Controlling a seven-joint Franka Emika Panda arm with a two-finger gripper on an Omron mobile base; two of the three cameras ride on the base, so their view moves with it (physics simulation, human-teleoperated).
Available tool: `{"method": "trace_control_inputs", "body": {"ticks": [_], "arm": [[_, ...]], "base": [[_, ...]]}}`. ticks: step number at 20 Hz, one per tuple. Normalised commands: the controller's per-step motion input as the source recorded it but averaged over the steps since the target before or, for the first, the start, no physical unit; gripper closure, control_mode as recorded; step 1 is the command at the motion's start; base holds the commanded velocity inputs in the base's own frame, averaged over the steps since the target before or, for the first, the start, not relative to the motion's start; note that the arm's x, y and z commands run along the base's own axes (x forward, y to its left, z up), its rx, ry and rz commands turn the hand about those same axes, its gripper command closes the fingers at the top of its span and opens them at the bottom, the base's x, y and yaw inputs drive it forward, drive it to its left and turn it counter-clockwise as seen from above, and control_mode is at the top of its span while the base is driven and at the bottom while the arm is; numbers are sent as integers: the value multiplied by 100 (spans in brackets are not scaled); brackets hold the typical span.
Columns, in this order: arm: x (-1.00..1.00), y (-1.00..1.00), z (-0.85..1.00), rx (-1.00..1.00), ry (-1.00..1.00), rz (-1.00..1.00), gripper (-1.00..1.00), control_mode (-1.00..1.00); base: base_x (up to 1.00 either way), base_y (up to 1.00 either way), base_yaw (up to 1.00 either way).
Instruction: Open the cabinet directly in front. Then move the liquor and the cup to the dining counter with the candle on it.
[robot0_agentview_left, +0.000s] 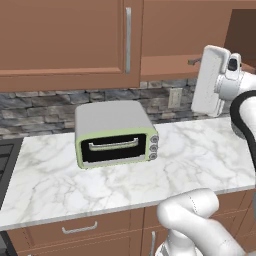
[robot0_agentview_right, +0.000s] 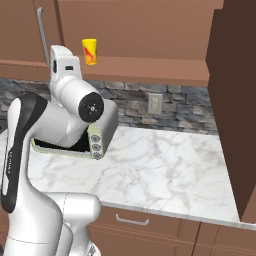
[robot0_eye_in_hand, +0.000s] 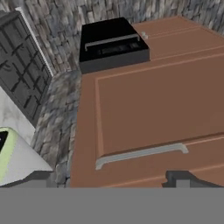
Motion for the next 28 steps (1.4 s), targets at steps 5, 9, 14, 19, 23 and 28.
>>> {"method": "trace_control_inputs", "body": {"ticks": [5,9,14,19,23,28], "arm": [[47,0,5,0,0,0,-100,-100],[44,0,5,0,0,0,-100,-100],[41,0,1,0,0,0,-100,-100],[45,0,0,0,0,1,-100,-100],[49,0,0,0,0,2,-100,-100],[38,7,0,0,0,4,-100,-100]], "base": [[0,0,0],[0,0,0],[0,0,0],[0,0,0],[0,0,0],[0,0,0]]}}
